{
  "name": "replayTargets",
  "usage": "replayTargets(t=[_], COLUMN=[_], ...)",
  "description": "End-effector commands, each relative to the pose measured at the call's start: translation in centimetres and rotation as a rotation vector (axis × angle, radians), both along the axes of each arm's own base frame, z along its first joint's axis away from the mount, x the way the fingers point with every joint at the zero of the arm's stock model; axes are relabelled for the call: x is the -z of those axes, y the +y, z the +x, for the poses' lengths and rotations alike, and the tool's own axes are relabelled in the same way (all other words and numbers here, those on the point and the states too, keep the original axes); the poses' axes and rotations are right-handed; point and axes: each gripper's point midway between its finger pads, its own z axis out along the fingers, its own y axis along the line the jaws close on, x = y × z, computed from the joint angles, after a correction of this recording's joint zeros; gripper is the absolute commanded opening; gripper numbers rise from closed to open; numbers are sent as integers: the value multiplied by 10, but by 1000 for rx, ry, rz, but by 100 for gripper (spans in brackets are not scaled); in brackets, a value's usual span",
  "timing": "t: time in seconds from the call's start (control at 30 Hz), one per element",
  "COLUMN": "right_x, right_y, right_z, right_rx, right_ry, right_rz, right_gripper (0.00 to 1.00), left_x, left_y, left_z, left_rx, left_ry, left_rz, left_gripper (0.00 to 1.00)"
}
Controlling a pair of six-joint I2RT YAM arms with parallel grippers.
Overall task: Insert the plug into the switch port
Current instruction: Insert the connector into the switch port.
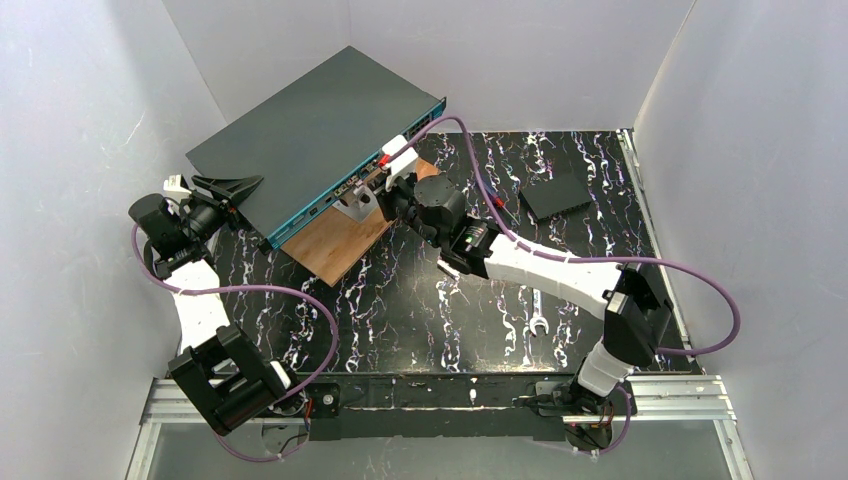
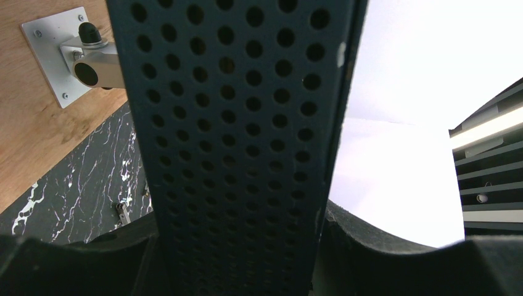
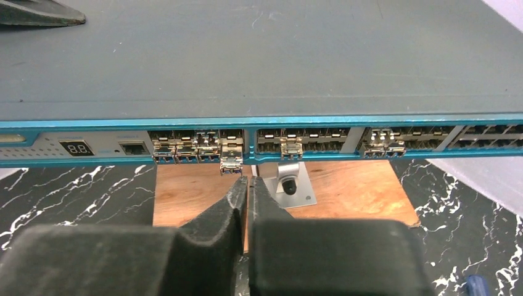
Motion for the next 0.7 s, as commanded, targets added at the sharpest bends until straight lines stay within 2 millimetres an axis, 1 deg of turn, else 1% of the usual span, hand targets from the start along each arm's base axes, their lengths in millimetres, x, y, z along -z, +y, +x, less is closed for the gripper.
replayTargets(t=[0.0, 0.07, 0.67], right_x=[-22, -23, -21], right_y=[-1, 1, 17], right_z=[2, 3, 5], right_rx=[7, 2, -31], right_ry=[-36, -37, -36], right_rz=[54, 56, 57], right_gripper=[6, 1, 1], left_x=[26, 26, 26], left_y=[-14, -14, -15], left_z=[-9, -9, -9], left_rx=[63, 64, 66], left_ry=[56, 58, 56], left_rz=[-7, -9, -8], left_gripper=[0, 0, 0])
